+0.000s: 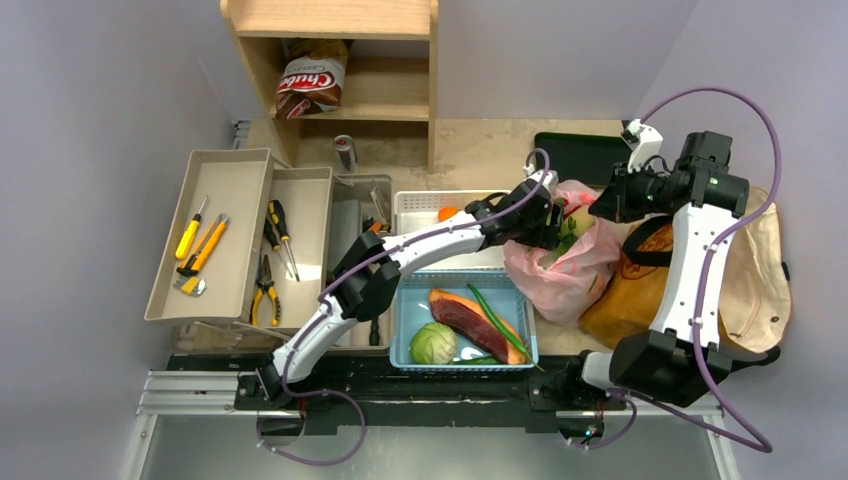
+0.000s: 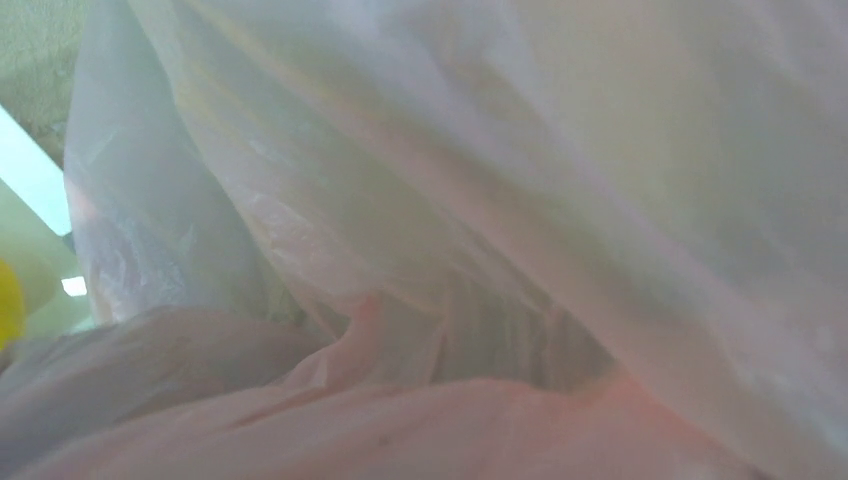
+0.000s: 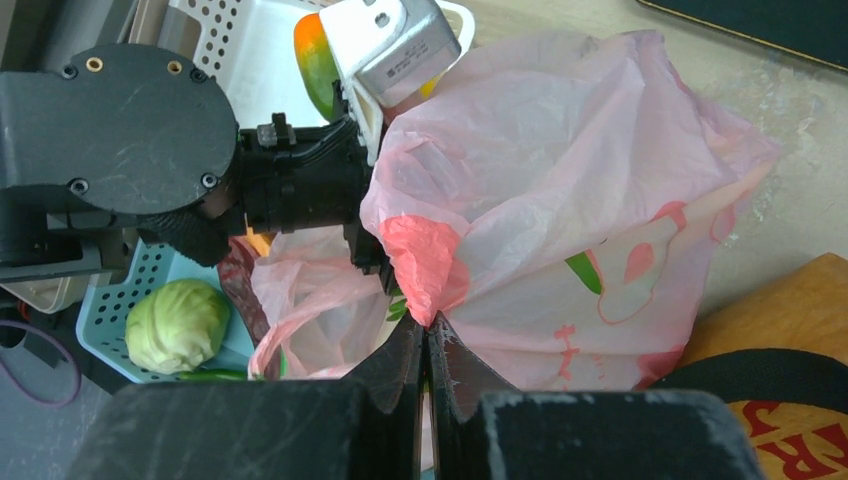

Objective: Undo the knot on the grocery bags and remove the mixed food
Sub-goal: Pick up the fake vegetable from the takeout bag.

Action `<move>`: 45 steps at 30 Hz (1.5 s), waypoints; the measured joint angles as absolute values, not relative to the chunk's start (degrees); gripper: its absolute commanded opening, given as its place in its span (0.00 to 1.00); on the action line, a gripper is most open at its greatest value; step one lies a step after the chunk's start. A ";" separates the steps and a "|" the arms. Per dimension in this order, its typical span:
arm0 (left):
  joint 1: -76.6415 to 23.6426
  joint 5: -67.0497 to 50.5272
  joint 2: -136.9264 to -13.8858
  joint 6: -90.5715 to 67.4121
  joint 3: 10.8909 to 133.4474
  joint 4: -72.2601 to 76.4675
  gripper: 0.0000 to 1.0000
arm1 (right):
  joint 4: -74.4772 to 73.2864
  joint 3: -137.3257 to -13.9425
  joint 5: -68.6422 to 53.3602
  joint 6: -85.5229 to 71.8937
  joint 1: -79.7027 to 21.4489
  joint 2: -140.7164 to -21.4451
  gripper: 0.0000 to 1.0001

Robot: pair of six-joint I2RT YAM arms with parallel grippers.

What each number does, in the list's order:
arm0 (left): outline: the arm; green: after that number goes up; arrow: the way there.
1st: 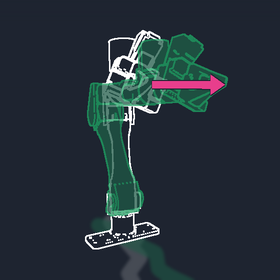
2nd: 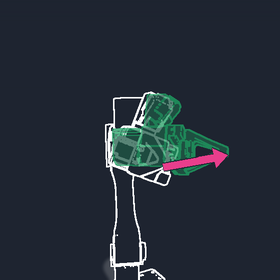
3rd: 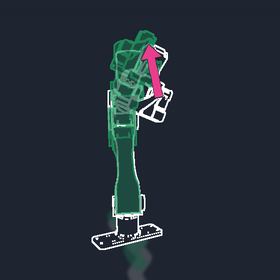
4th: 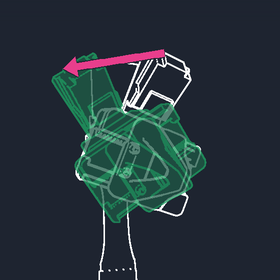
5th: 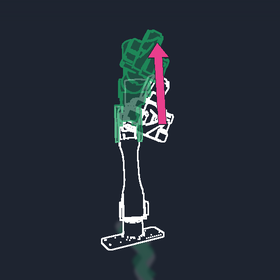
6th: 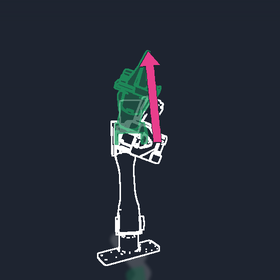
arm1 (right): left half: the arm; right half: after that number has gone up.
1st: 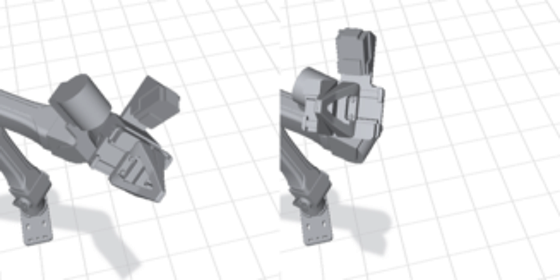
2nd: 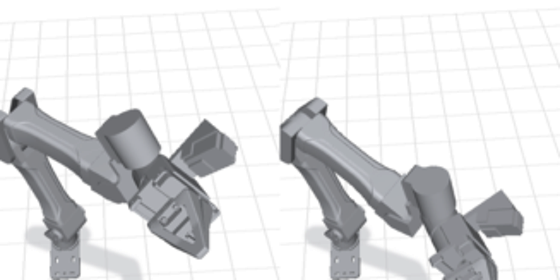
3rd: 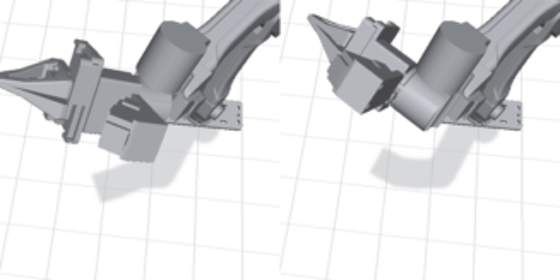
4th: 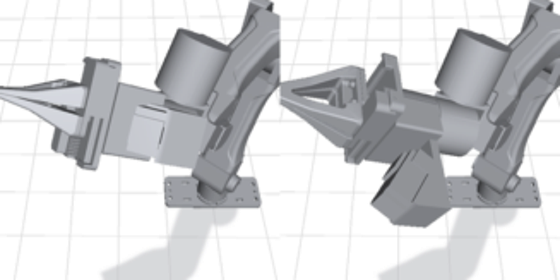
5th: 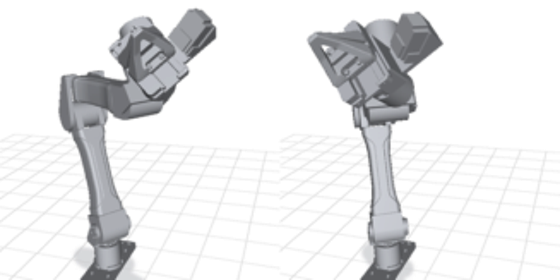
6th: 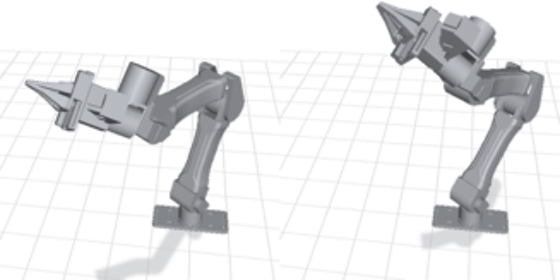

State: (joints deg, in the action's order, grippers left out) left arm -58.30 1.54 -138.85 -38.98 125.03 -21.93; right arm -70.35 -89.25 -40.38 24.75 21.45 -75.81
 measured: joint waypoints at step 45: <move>-60.95 -25.10 -104.81 12.08 75.99 30.00 0.00 | -53.52 -88.71 -22.90 6.33 22.68 -78.48 0.00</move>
